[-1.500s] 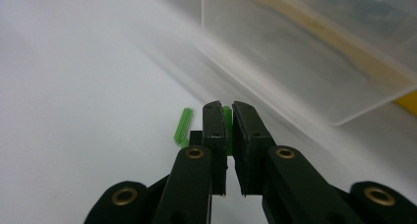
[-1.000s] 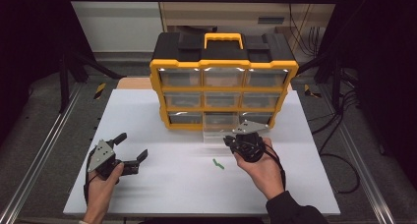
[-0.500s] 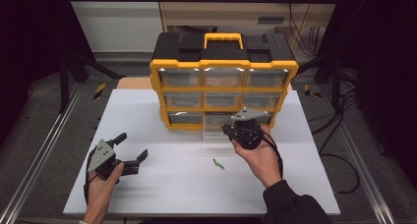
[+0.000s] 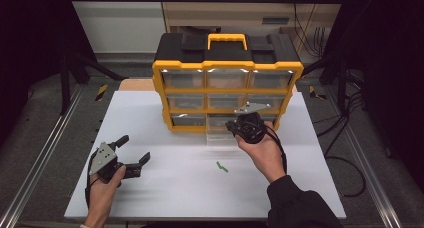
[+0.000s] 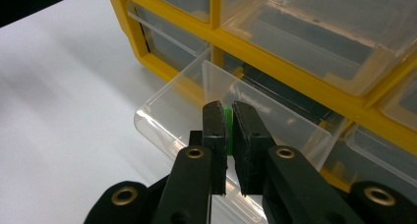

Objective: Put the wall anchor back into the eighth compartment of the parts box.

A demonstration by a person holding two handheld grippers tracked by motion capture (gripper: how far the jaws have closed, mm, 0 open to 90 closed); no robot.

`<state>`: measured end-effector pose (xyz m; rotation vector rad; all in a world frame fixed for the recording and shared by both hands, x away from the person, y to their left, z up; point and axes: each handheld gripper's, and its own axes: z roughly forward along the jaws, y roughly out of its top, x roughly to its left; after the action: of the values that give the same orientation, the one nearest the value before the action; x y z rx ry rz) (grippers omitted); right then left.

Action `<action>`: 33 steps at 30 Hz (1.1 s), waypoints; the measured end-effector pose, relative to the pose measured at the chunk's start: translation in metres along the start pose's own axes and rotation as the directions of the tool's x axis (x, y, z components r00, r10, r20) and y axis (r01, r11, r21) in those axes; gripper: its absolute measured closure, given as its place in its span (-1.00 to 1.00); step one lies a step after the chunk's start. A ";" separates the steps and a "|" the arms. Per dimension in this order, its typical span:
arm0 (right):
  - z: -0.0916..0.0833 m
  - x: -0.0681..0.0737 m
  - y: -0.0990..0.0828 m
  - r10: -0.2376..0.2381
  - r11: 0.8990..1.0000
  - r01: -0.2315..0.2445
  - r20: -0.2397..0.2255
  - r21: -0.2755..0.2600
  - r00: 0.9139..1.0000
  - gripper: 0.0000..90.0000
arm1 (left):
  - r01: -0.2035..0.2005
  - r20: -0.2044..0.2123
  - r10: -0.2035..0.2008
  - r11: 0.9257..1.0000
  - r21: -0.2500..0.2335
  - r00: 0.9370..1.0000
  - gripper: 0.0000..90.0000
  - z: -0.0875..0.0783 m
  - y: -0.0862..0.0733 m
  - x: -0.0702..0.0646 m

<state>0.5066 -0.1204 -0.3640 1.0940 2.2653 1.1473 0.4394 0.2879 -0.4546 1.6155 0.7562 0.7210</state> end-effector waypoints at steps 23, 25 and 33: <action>0.017 -0.008 0.009 -0.022 0.996 0.023 -0.007 0.085 1.000 0.87 | 0.010 0.004 -0.010 1.000 -0.004 1.000 -0.97 0.000 0.000 0.001; 0.020 -0.008 0.008 -0.031 0.996 0.030 0.011 0.085 0.999 0.76 | 0.008 0.003 -0.008 1.000 0.000 1.000 -0.97 0.000 0.000 0.001; 0.010 -0.006 0.009 -0.014 1.000 0.013 0.037 0.021 0.999 0.29 | 0.007 0.003 -0.007 1.000 -0.003 1.000 -0.97 0.000 0.000 0.001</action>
<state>0.5210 -0.1171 -0.3634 1.0967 2.2575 1.0919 0.4401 0.2889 -0.4544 1.6105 0.7584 0.7142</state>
